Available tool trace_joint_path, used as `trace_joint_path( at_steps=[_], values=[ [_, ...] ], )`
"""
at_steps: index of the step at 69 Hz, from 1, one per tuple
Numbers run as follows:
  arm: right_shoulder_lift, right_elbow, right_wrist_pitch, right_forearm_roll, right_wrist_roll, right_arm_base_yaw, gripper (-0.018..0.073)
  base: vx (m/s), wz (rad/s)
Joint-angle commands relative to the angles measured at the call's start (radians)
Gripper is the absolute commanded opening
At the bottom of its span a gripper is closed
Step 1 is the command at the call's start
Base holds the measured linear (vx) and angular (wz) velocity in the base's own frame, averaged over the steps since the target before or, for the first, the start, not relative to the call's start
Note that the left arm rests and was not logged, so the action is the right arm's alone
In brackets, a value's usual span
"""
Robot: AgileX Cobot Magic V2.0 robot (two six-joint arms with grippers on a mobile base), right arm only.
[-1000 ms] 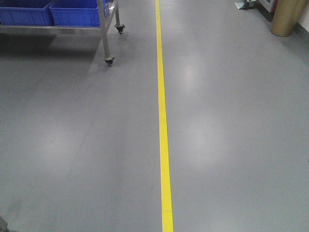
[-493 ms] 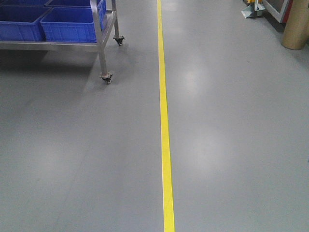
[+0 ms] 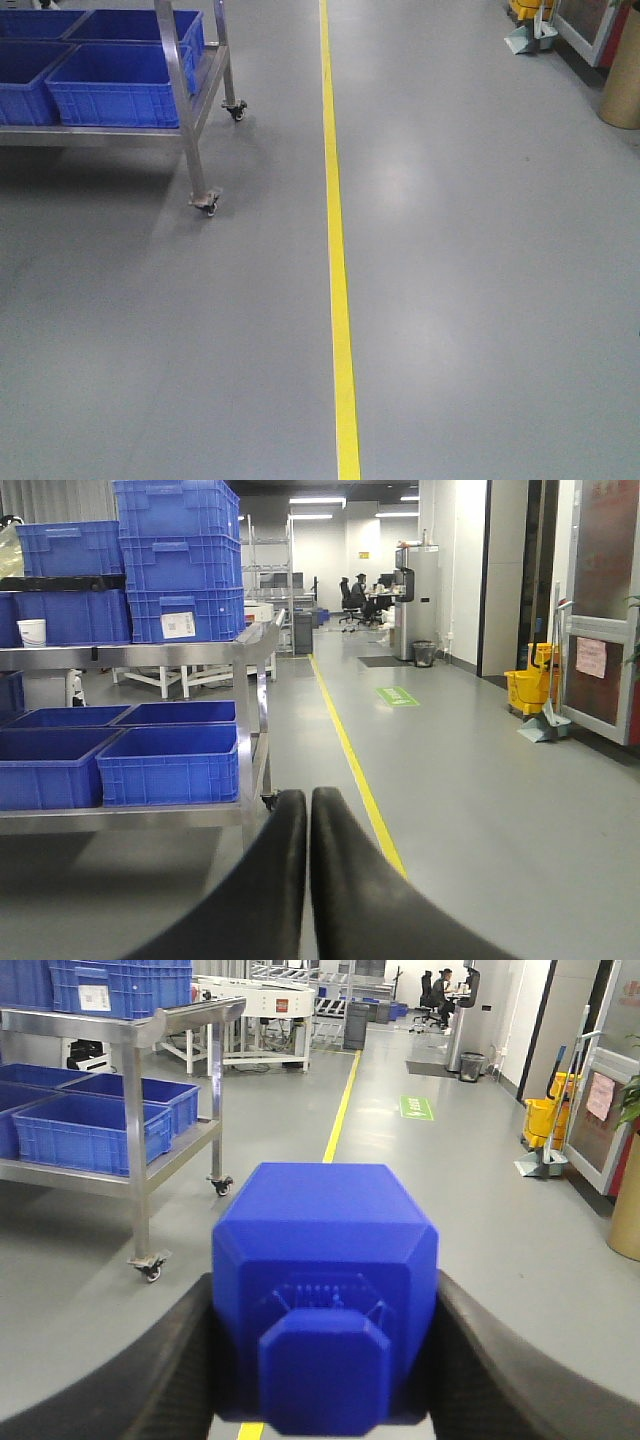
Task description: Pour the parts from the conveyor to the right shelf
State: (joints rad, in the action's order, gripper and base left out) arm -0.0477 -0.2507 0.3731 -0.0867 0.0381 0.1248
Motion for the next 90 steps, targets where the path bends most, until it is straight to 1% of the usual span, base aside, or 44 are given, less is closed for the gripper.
trace_joint_path(
  at_steps=[1, 44, 90],
  values=[
    [-0.012, -0.028, -0.086, -0.007, 0.001, 0.0, -0.0005, 0.62, -0.01],
    [-0.012, -0.028, -0.086, -0.007, 0.001, 0.0, -0.0005, 0.61, 0.03],
    [-0.012, -0.028, -0.086, -0.007, 0.001, 0.0, -0.0005, 0.5, 0.06]
  ],
)
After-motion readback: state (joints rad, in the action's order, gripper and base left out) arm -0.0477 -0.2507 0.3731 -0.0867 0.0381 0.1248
